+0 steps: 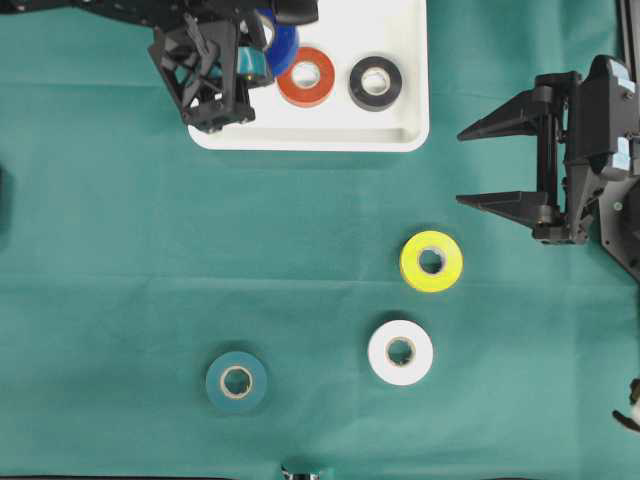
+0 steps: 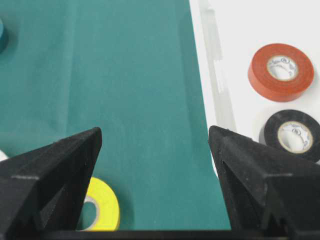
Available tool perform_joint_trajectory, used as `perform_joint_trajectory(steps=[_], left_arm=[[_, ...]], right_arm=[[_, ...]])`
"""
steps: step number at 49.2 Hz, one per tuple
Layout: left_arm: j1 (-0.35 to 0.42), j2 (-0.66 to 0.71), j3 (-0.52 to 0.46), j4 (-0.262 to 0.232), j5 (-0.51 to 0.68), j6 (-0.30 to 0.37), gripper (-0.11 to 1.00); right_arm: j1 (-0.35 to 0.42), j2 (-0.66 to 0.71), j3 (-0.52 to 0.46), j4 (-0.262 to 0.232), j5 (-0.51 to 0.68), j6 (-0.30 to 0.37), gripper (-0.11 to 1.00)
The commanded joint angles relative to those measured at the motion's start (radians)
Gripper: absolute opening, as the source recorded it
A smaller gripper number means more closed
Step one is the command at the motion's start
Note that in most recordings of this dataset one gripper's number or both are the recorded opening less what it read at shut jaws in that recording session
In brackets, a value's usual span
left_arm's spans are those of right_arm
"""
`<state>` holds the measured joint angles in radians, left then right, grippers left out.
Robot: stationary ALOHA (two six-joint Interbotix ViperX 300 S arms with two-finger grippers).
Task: Pick up the tape from a random location and place it into the white case.
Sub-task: 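Lift the blue tape and carry it toward the white tray, then lower the blue tape into the tray's left end and open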
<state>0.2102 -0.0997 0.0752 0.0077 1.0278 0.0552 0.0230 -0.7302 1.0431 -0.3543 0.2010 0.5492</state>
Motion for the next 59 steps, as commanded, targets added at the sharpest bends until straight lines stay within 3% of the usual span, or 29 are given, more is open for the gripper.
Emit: perform_joint_trajectory(steps=[1, 13, 34, 59], left_arm=[[0.008, -0.021, -0.014, 0.003, -0.009, 0.003, 0.24], [0.009, -0.029, -0.002, 0.002, -0.008, 0.003, 0.24], [0.048, -0.097, 0.103, 0.003, -0.035, 0.002, 0.24], [0.057, -0.095, 0.106, 0.002, -0.052, 0.003, 0.24]], right_arm=[[0.002, -0.002, -0.029, -0.002, -0.003, -0.002, 0.82], [0.002, -0.003, -0.029, -0.002, 0.003, -0.002, 0.82], [0.000, -0.005, -0.029, -0.002, 0.011, -0.003, 0.82], [-0.002, -0.005, -0.029, -0.003, 0.012, -0.005, 0.82]])
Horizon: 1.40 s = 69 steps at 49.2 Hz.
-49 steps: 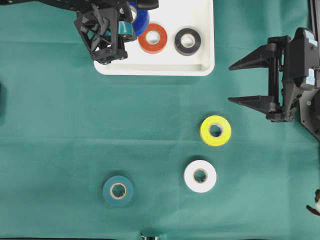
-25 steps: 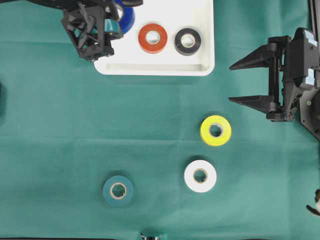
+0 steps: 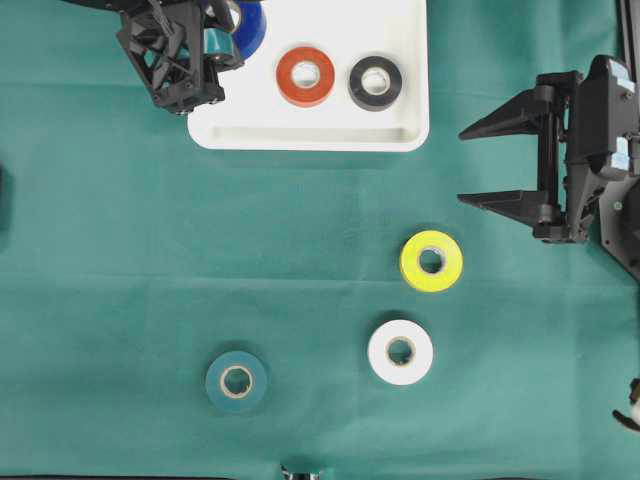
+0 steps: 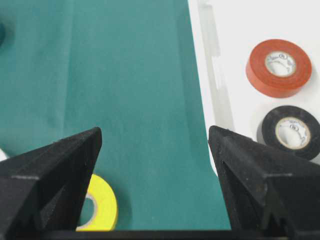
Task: Pick up the tape from a random location and place it into the white case.
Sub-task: 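Lower the blue tape into the tray's left end and open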
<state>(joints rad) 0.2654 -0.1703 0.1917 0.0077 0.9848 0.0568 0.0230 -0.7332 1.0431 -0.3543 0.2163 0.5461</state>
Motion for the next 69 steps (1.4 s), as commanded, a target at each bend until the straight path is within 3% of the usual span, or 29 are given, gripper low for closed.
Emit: perform_joint_trajectory(steps=[1, 18, 39, 54, 69], left_arm=[[0.002, -0.025, -0.009, 0.003, -0.009, 0.002, 0.24], [0.003, -0.005, 0.064, 0.002, -0.104, 0.000, 0.24], [0.063, 0.129, 0.259, -0.002, -0.370, 0.000, 0.24], [0.069, 0.224, 0.298, -0.002, -0.526, 0.002, 0.24], [0.083, 0.270, 0.307, -0.002, -0.543, 0.005, 0.24]], right_arm=[[-0.003, 0.000, -0.029, -0.003, -0.003, -0.002, 0.82], [-0.002, -0.002, -0.029, -0.003, -0.003, 0.000, 0.82], [-0.002, 0.000, -0.028, -0.003, -0.003, -0.002, 0.82], [-0.003, 0.000, -0.028, -0.003, -0.003, -0.002, 0.82], [-0.005, 0.000, -0.028, -0.003, -0.003, -0.002, 0.82]])
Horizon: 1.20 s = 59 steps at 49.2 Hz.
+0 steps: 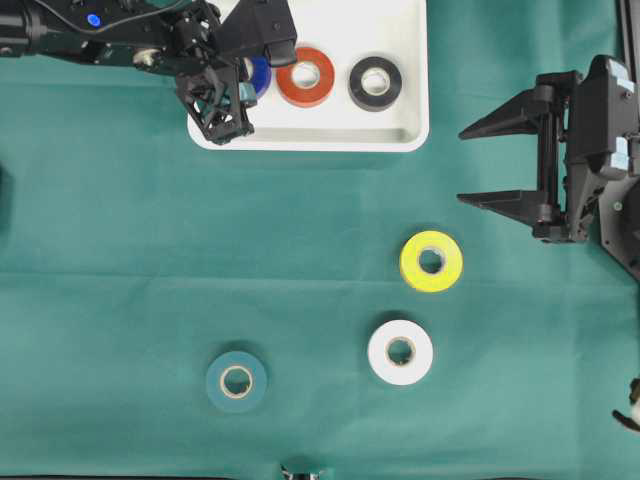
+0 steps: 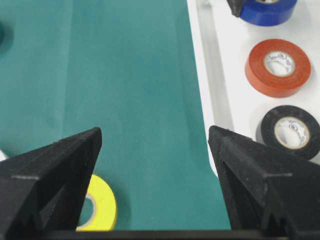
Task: Pick up the tape from a random location and place it into the white case.
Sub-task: 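Lower the blue tape into the tray's left end and open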
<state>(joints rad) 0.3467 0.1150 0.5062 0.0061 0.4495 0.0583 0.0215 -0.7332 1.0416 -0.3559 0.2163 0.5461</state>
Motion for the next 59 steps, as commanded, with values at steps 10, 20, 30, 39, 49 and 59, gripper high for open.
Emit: perform_joint_trajectory(steps=[10, 20, 30, 39, 49, 59], left_arm=[[0.002, -0.017, -0.005, -0.002, 0.015, 0.003, 0.24], [-0.012, -0.018, -0.006, -0.003, 0.009, 0.003, 0.36], [-0.020, -0.021, -0.006, -0.003, 0.002, 0.003, 0.92], [-0.020, -0.031, -0.006, -0.003, 0.002, 0.003, 1.00], [-0.020, -0.092, -0.017, -0.003, 0.034, 0.020, 1.00], [-0.018, -0.176, -0.049, -0.003, 0.120, 0.043, 1.00]], right_arm=[[-0.003, 0.000, -0.026, -0.002, -0.003, -0.002, 0.82], [-0.003, 0.000, -0.026, 0.000, -0.003, -0.002, 0.82], [-0.003, 0.000, -0.026, -0.002, -0.003, -0.002, 0.82], [-0.003, 0.000, -0.028, -0.002, -0.003, -0.002, 0.82], [-0.003, 0.000, -0.028, -0.002, -0.003, 0.000, 0.82], [-0.003, 0.000, -0.028, -0.002, -0.003, 0.000, 0.82]])
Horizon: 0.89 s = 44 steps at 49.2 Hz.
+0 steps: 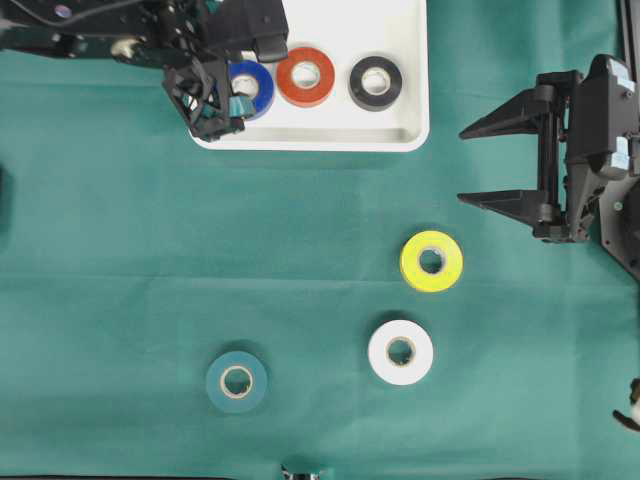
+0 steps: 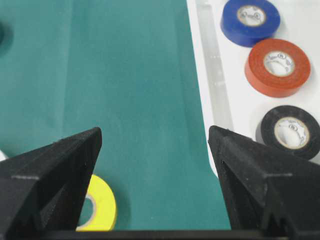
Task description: Pick up the tape from a random location and place it into the white case.
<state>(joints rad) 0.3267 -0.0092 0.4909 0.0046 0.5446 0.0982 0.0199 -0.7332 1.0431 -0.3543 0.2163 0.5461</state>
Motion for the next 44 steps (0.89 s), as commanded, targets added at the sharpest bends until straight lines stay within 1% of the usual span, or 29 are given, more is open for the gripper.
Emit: perform_joint_trajectory(steps=[1, 11, 16, 21, 29, 36, 44], left_arm=[[0.000, -0.058, -0.037, -0.002, 0.034, 0.005, 1.00], [0.000, -0.127, -0.095, 0.000, 0.114, 0.009, 1.00], [0.002, -0.172, -0.129, 0.000, 0.140, 0.028, 1.00], [0.000, -0.201, -0.133, -0.002, 0.143, 0.044, 1.00], [-0.006, -0.222, -0.112, -0.003, 0.146, 0.044, 1.00], [-0.049, -0.238, -0.094, -0.005, 0.138, 0.043, 1.00], [-0.137, -0.255, -0.077, -0.006, 0.118, 0.037, 1.00]], right_arm=[[0.000, 0.000, -0.029, -0.003, -0.003, 0.000, 0.82], [-0.002, 0.000, -0.029, -0.003, -0.003, 0.002, 0.82], [-0.002, -0.002, -0.029, -0.003, -0.003, 0.002, 0.82], [-0.002, -0.002, -0.029, -0.003, -0.003, 0.002, 0.82], [-0.002, -0.002, -0.031, -0.003, -0.003, 0.002, 0.82], [-0.002, -0.002, -0.032, -0.002, -0.003, 0.002, 0.82], [-0.002, -0.002, -0.035, -0.003, -0.003, 0.000, 0.82]])
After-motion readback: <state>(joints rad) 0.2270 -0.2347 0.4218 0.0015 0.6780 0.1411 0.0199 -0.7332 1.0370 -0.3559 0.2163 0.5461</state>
